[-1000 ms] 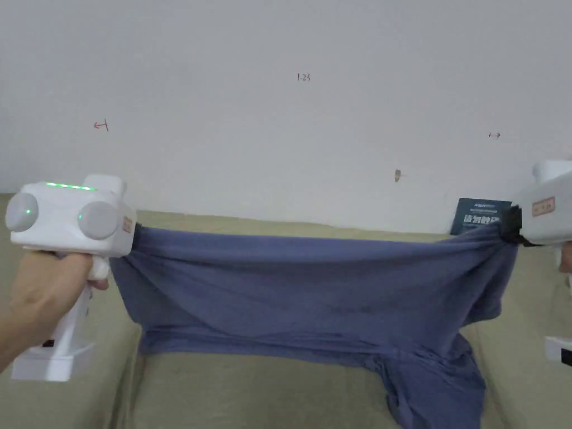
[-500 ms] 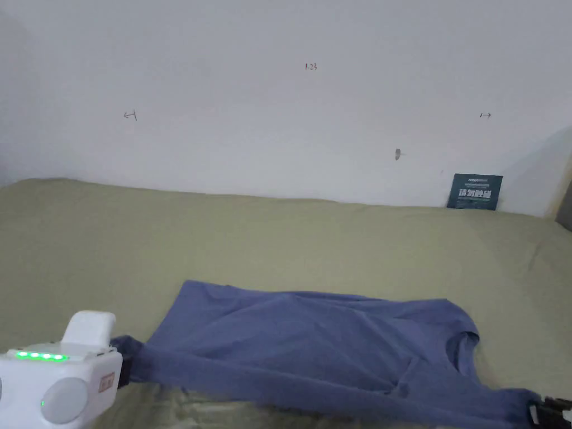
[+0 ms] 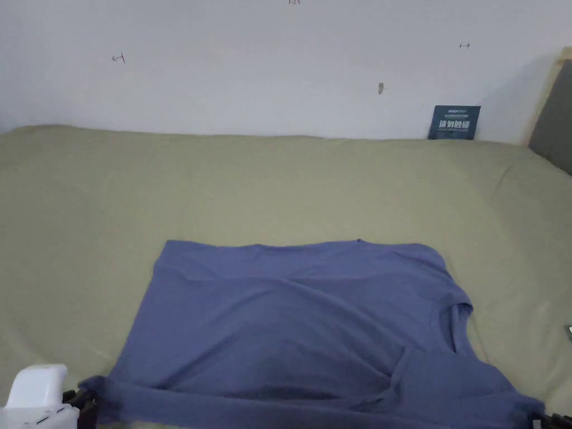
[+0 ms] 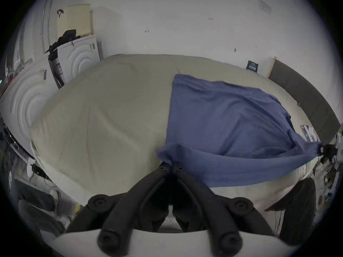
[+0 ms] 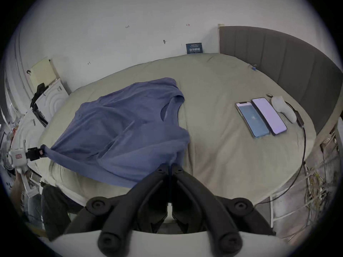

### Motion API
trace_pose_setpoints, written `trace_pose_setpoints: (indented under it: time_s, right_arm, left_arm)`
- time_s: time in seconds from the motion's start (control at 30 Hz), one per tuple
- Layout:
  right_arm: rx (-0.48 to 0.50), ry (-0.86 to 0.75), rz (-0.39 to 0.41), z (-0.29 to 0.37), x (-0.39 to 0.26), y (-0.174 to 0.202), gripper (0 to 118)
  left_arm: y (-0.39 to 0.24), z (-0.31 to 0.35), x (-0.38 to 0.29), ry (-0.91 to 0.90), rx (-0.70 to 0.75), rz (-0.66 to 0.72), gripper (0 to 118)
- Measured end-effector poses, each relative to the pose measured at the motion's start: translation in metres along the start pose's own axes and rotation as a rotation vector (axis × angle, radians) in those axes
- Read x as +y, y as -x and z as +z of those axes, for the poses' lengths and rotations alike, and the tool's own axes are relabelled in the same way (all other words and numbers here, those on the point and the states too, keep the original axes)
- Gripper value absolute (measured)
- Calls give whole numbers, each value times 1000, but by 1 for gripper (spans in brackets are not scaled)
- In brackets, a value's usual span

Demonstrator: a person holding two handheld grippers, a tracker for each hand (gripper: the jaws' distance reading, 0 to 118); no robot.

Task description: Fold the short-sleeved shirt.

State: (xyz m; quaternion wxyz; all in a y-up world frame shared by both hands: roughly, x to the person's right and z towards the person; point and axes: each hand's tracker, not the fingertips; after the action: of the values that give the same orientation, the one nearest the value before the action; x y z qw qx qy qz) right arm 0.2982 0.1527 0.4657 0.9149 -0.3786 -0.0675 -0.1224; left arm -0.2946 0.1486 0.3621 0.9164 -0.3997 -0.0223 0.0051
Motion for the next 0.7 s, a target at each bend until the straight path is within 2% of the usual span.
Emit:
trace_pose_setpoints:
  time_s: [0.23, 0.27, 0.3, 0.33, 0.37, 0.4, 0.43, 0.47, 0.5, 0.57, 0.6, 0.63, 0.67, 0.7]
  right_arm:
    - [6, 28, 3, -11, -9, -1, 1]
    - [-7, 30, 9, -13, -10, 1, 2]
    - [-13, 24, 9, -14, -11, 1, 12]
    - [-14, 27, 7, -14, -11, 1, 35]
    - [-18, 40, -1, -13, -13, 0, 71]
    - [-18, 48, -7, -14, -14, 0, 114]
    - [-20, 54, -11, -15, -16, 0, 114]
    - [-44, -30, 5, -4, -12, 0, 110]
    - [-30, 36, -4, -4, -4, 4, 111]
    - [-32, 53, 14, -2, 7, 9, 113]
    - [-42, 51, 30, -1, 11, 13, 112]
    - [-48, 51, 43, -2, -24, 11, 104]
    - [-42, 58, 51, 0, -27, 13, 82]
    - [-35, 62, 53, 2, -29, 16, 32]
  left_arm:
    - [2, -5, -9, 9, -7, 40, 1]
    - [3, -7, -7, 8, -13, 40, 6]
    - [2, -7, -9, 15, -22, 37, 20]
    - [2, -7, -8, 21, -21, 37, 47]
    - [4, -7, -8, 22, -19, 35, 92]
    - [4, -6, -7, 28, -18, 36, 109]
    - [5, -2, -9, 29, -17, 40, 109]
    - [6, 2, -7, 24, -12, 42, 109]
    - [7, 6, -5, 26, -4, 42, 109]
    - [7, 14, -6, 27, 23, 57, 106]
    - [9, 16, -5, 48, 34, 79, 100]
    - [11, 19, -4, 59, 19, 108, 85]
    - [14, 23, -7, 57, -22, 139, 50]
    - [15, 24, -9, 63, -26, 148, 16]
